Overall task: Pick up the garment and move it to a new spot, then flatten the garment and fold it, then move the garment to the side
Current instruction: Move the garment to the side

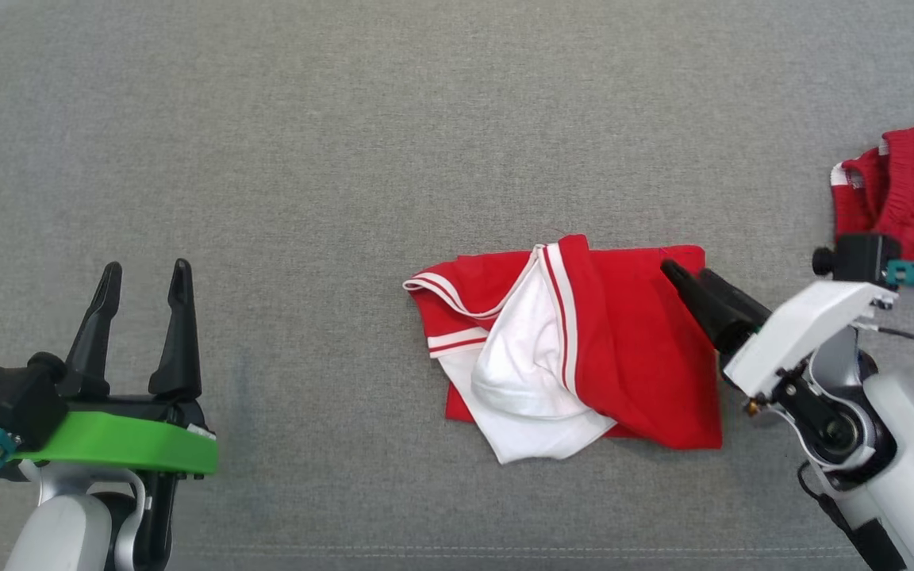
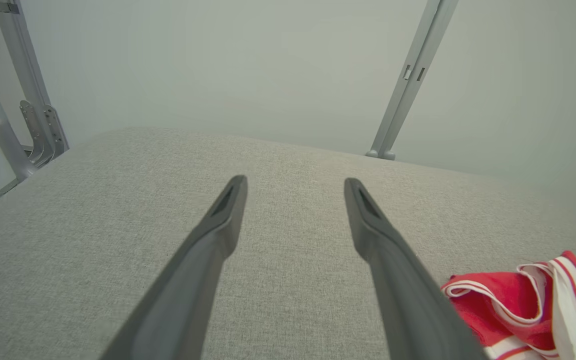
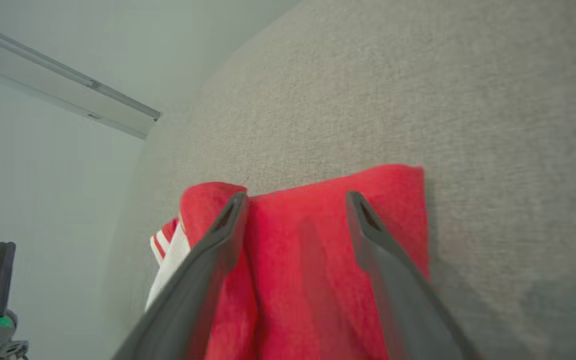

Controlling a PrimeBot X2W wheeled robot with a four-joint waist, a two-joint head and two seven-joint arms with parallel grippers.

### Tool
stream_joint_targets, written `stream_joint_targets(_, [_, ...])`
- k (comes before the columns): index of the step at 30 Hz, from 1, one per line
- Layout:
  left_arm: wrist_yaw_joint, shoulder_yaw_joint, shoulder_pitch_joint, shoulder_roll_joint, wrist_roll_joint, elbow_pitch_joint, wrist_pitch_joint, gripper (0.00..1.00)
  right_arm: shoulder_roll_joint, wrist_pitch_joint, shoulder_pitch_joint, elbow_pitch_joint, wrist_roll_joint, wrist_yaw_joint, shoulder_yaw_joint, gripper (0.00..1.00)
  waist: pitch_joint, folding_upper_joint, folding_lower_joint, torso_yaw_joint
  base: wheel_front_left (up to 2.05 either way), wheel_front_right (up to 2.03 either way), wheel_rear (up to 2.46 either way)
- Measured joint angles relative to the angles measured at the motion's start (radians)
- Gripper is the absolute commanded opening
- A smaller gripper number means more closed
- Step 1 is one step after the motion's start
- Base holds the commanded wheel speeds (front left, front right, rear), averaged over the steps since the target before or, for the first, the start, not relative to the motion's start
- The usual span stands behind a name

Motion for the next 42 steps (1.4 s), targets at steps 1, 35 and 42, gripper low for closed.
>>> stream_joint_targets(1, [0.000, -0.001, 0.000, -0.001, 0.000, -0.002, 0.000, 1.00, -0.015, 0.000, 0.024, 0.007, -0.001, 0.000, -0.005, 1.00, 0.000, 0.0000, 0.0000, -0.007, 0.00, 0.00, 0.00])
stream_joint_targets(35, [-0.016, -0.059, -0.028, -0.034, 0.003, 0.036, -0.014, 1.00, -0.023, 0.068, -0.053, 0.076, 0.120, 0.143, -0.020, 0.00, -0.025, 0.0000, 0.0000, 0.014, 0.00, 0.00, 0.00])
stream_joint_targets(42, [-0.014, -0.030, -0.025, -0.036, -0.003, 0.058, -0.026, 1.00, -0.042, 0.089, -0.074, 0.000, 0.120, 0.160, -0.014, 0.00, -0.070, 0.0000, 0.0000, 0.003, 0.00, 0.00, 0.00])
